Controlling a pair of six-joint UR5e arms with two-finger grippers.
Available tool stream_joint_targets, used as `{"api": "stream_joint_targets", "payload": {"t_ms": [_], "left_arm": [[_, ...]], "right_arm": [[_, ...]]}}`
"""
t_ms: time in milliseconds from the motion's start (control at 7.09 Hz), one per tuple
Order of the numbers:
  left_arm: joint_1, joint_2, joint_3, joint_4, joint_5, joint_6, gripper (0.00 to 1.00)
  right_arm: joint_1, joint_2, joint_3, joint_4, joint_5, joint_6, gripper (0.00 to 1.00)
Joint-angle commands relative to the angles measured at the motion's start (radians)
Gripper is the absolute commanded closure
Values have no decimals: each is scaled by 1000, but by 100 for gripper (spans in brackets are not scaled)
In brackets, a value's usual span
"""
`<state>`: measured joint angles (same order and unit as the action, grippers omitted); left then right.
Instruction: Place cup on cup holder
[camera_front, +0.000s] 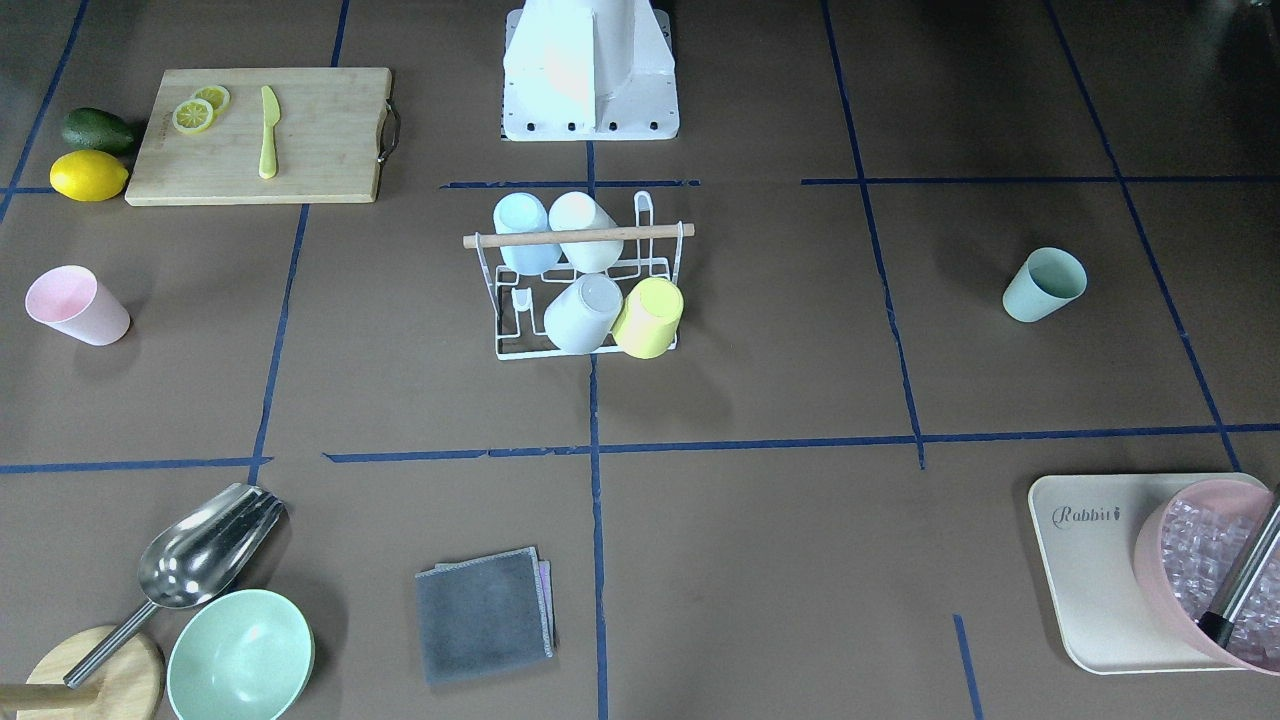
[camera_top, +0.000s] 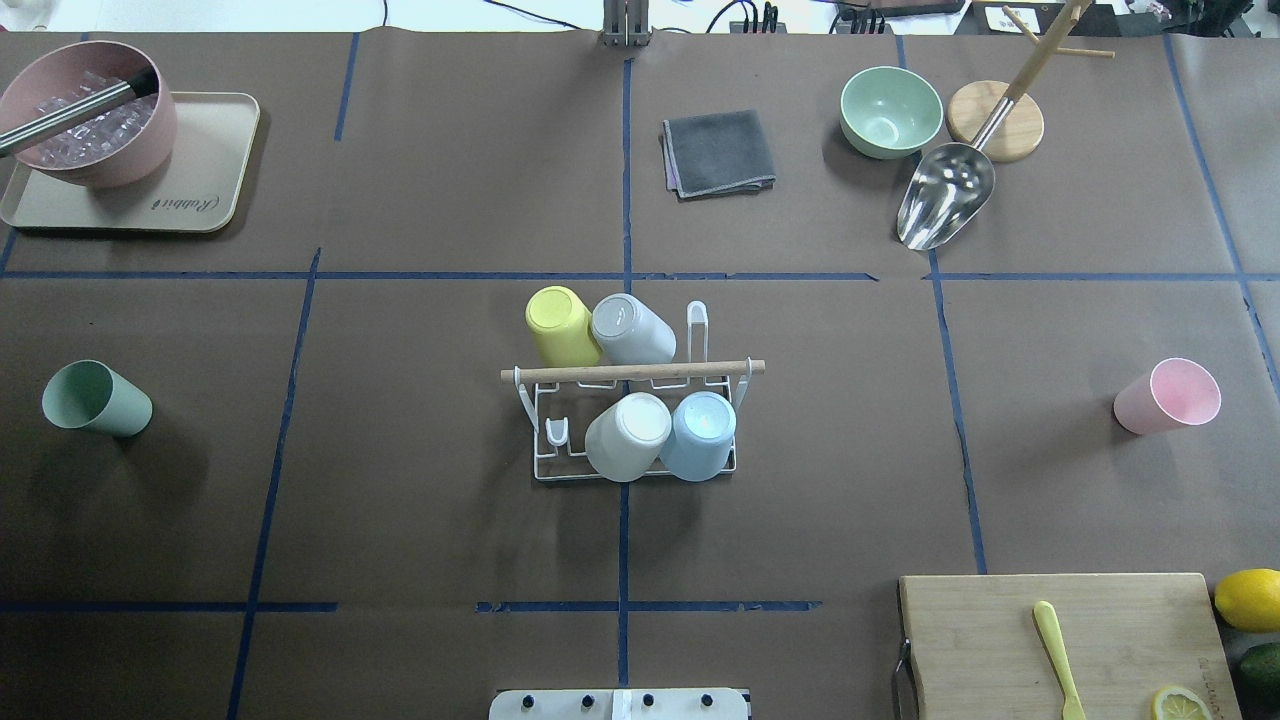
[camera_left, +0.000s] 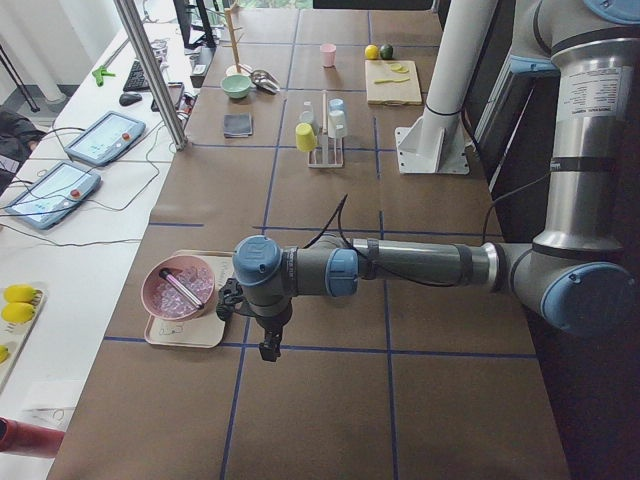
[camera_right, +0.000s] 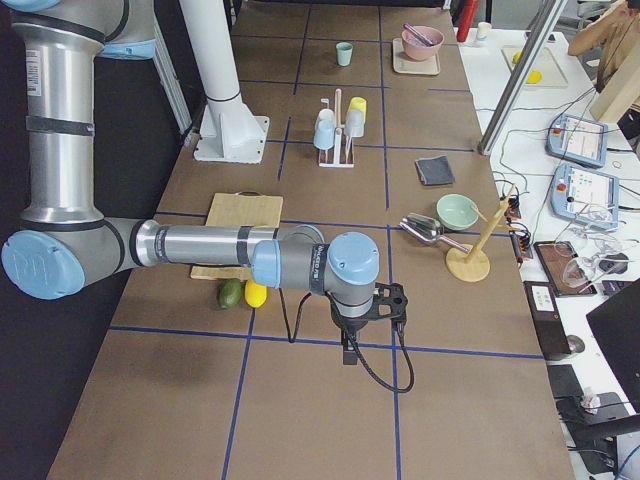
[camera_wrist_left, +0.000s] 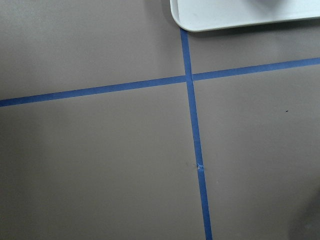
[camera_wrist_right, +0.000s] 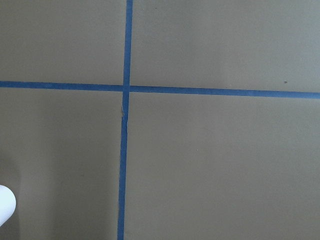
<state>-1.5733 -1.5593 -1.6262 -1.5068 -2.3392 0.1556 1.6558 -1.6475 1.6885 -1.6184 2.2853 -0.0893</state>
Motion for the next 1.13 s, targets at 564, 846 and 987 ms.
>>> {"api": "stream_joint_targets", "payload": {"t_ms": [564,846,987], "left_arm": [[53,-232,-15,330,12,22,0],[187,-371,-14,502,87,24,0],[212,-425,-11,523,148,27,0]], "right_arm": [[1,0,-1,0,-1,2,0],[-1,0,-1,0,-1,2,0],[-1,0,-1,0,-1,2,0]]}}
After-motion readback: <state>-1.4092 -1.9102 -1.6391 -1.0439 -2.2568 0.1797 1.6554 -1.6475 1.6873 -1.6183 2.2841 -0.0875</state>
